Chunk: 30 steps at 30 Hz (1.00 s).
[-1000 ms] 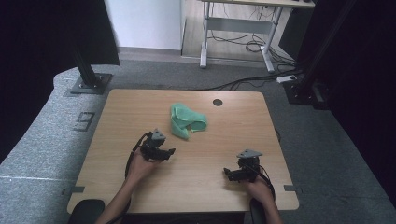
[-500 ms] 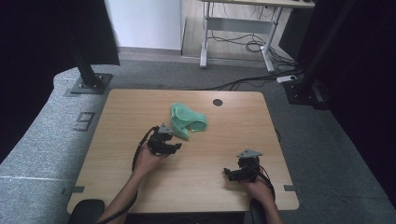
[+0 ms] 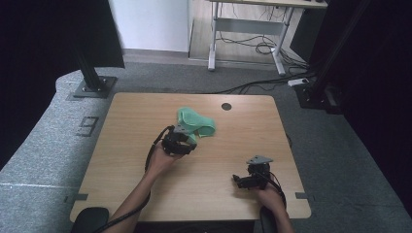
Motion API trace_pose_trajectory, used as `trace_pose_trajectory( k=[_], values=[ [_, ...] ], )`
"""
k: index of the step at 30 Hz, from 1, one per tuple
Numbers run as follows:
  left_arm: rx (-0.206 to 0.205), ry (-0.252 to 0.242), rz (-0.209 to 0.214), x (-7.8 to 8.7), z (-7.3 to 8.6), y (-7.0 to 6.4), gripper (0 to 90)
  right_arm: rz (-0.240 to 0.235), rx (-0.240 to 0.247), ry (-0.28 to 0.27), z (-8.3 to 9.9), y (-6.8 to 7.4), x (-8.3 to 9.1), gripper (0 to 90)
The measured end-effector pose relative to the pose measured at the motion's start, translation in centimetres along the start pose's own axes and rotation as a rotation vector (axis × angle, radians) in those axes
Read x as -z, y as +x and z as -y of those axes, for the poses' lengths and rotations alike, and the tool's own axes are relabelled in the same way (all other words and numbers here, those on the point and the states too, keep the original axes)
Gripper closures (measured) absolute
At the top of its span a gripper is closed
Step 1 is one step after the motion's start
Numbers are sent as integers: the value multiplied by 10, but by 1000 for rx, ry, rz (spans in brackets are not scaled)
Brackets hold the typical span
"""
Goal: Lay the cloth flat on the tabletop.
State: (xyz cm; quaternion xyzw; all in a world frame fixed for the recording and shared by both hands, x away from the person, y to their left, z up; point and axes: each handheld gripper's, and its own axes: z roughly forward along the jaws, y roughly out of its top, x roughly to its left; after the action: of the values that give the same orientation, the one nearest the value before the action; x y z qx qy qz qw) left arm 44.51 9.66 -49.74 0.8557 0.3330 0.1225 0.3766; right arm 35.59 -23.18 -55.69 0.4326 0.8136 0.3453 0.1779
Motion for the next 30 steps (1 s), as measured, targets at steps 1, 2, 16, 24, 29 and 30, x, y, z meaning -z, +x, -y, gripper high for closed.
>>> trace_pose_trajectory(
  k=[1, 2, 16, 24, 29, 30],
  values=[
    [-2, -2, 1, -2, -2, 0, 464, 0, 0, 0, 0, 0, 0, 0],
    [0, -2, 5, -4, -4, 1, 471, 0, 0, 0, 0, 0, 0, 0],
    [19, 13, -16, -27, -11, 12, 516, 0, 0, 0, 0, 0, 0, 0],
    [40, 85, -38, -46, 8, 22, 563, 0, 0, 0, 0, 0, 0, 0],
    [52, 76, -51, -47, 9, 25, 654, 0, 0, 0, 0, 0, 0, 0],
    [53, 79, -54, -47, 9, 25, 665, 0, 0, 0, 0, 0, 0, 0]
  ],
)
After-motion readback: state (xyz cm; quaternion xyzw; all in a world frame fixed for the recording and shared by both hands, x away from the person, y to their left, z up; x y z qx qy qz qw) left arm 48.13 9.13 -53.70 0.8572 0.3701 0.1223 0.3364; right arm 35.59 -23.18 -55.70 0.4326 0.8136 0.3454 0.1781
